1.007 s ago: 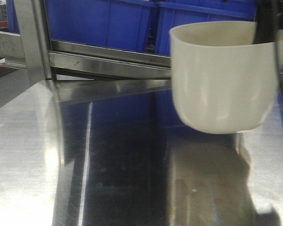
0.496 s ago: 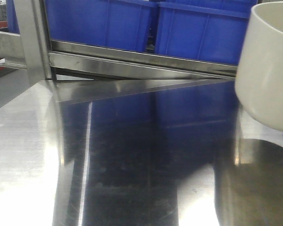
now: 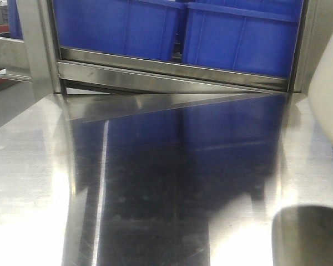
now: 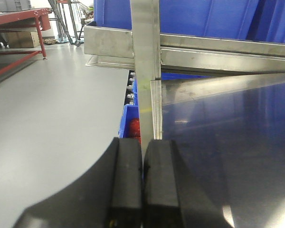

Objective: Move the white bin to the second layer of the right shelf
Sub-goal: 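Lift the white bin with the right gripper off the table, then turn the base away from the table holding the bin in the right gripper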

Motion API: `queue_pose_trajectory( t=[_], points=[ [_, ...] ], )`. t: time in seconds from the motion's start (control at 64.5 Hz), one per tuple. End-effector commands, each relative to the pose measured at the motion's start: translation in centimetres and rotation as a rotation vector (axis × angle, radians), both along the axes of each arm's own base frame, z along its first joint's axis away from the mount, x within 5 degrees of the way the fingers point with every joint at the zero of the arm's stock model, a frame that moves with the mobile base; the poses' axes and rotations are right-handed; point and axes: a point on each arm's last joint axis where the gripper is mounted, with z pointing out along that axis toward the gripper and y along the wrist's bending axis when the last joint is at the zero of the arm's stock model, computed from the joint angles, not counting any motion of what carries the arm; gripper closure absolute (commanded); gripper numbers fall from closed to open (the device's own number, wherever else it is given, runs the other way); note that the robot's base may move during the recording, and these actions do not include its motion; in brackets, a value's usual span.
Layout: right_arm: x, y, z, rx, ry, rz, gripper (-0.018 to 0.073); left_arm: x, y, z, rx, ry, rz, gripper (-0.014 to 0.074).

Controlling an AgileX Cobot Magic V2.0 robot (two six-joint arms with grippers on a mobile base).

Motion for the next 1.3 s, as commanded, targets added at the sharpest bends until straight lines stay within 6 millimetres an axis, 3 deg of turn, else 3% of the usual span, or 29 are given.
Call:
queue_pose_trajectory(
  t=[0.0,0.279,1.286],
  points=[
    [-1.3,-0.1,2.0,0.012,-0.176,-0.008,0.0473,0.0,0.0,-0.4,-0.016,-0.061,-0.004,0.0512],
    [-3.9,-0.1,2.6,0.012,-0.250,-0.006,0.0473,0.0,0.0,-0.4,-0.016,-0.061,-0.004,0.0512],
    [-3.9,-0.1,2.6,0.012,-0.249,-0.006,0.0473,0.0,0.0,-0.4,-0.016,-0.061,-0.004,0.0512]
  ],
)
